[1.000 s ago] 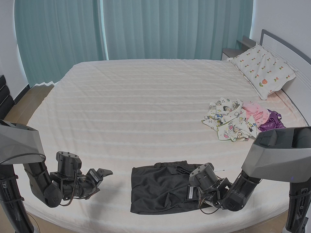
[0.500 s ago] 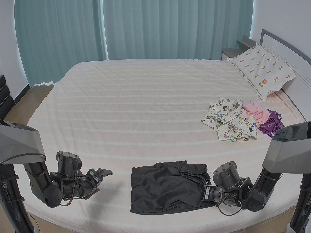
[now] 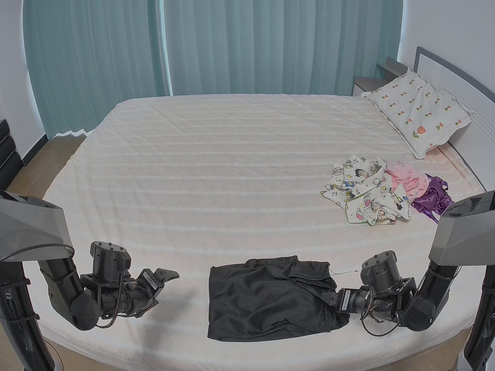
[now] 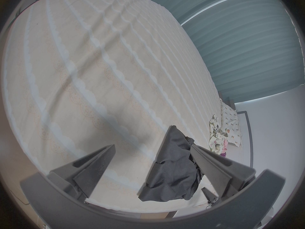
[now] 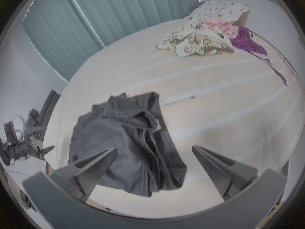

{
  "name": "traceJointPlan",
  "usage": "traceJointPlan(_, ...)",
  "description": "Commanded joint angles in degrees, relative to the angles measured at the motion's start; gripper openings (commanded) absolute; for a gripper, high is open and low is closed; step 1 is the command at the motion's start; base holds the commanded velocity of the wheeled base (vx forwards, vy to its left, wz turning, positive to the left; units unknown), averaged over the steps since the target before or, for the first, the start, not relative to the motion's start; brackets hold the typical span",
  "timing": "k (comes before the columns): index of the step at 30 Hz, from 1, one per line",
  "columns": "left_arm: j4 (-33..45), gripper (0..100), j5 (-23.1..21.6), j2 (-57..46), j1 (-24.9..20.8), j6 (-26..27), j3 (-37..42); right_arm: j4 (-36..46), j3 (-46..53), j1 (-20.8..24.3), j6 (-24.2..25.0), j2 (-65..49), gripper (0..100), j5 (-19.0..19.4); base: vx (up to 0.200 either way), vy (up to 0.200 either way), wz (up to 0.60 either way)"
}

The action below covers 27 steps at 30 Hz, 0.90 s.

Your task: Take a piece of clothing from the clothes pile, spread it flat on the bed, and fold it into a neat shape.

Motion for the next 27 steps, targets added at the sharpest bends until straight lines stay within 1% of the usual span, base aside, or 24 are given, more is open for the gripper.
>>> traceJointPlan(1, -0.02, 100, -0.04, 0.16, 0.00, -0.02, 0.00, 0.04, -4.10, -0.62, -0.34, -2.16, 100, -0.04, 0.000, 0.000, 0.00)
traceJointPlan(4, -0.02, 100, -0.04, 0.16, 0.00, -0.02, 0.00, 0.74, -8.32, 0.70, -0.43, -0.05, 100, -0.21, 0.000, 0.000, 0.00)
traceJointPlan(5, -0.02, 100, -0.04, 0.16, 0.00, -0.02, 0.00, 1.97, -12.01, 1.67, -0.43, 1.97, 100, -1.00, 0.000, 0.000, 0.00)
traceJointPlan(6, -0.02, 100, -0.04, 0.16, 0.00, -0.02, 0.00, 2.41, -12.89, 1.84, -0.43, 2.41, 100, -1.09, 0.000, 0.000, 0.00)
traceJointPlan(7, -0.02, 100, -0.04, 0.16, 0.00, -0.02, 0.00, 4.43, -16.06, 2.72, -0.43, 4.17, 100, -1.27, 0.000, 0.000, 0.00)
traceJointPlan(9, -0.02, 100, -0.04, 0.07, 0.00, -0.02, 0.00, 6.81, -18.96, 4.13, -0.43, 6.63, 100, -1.71, 0.000, 0.000, 0.00)
traceJointPlan(12, -0.02, 100, -0.04, 0.07, 0.00, -0.02, 0.00, 7.77, -21.15, 4.75, -0.87, 8.38, 100, -2.76, 0.000, 0.000, 0.00)
traceJointPlan(14, -0.02, 100, -0.04, 0.07, 0.00, -0.02, 0.00, 8.04, -22.74, 5.10, -1.66, 9.35, 100, -3.38, 0.000, 0.000, 0.00)
traceJointPlan(15, -0.02, 100, -0.04, 0.16, 0.00, -0.02, 0.00, 9.18, -25.11, 5.18, -4.47, 11.55, 100, -3.55, 0.000, 0.000, 0.00)
traceJointPlan(17, -0.02, 100, -0.04, 0.16, 0.00, -0.02, 0.00, 9.97, -26.25, 5.18, -5.62, 12.52, 100, -3.55, 0.000, 0.000, 0.00)
traceJointPlan(20, -0.02, 100, -0.04, 0.16, 0.00, -0.02, 0.08, 10.85, -27.31, 5.18, -5.97, 13.66, 100, -3.99, 0.000, 0.000, 0.00)
traceJointPlan(22, -0.02, 100, -0.04, 0.16, -0.09, -0.02, 0.00, 11.29, -28.27, 4.39, -6.41, 14.45, 100, -6.01, 0.000, 0.000, 0.00)
traceJointPlan(23, -0.02, 100, -0.04, 0.16, -0.09, -0.02, 0.08, 11.38, -28.89, 3.25, -6.94, 14.80, 100, -7.07, 0.000, 0.000, 0.00)
traceJointPlan(24, -0.02, 100, -0.04, 0.16, -0.09, -0.02, 0.08, 11.38, -28.89, 3.25, -6.94, 14.80, 100, -7.07, 0.000, 0.000, 0.00)
traceJointPlan(25, -0.02, 100, -0.04, 0.16, -0.18, -0.02, 0.08, 11.64, -29.15, 1.05, -7.29, 14.71, 100, -8.12, 0.000, 0.000, 0.00)
traceJointPlan(26, -0.02, 100, -0.04, 0.16, -0.18, -0.02, 0.08, 11.64, -29.06, 0.88, -7.29, 14.71, 100, -8.12, 0.000, 0.000, 0.00)
traceJointPlan(27, -0.02, 100, -0.04, 0.16, -0.18, -0.02, 0.08, 11.73, -28.89, -0.97, -7.29, 14.36, 100, -8.21, 0.000, 0.000, 0.00)
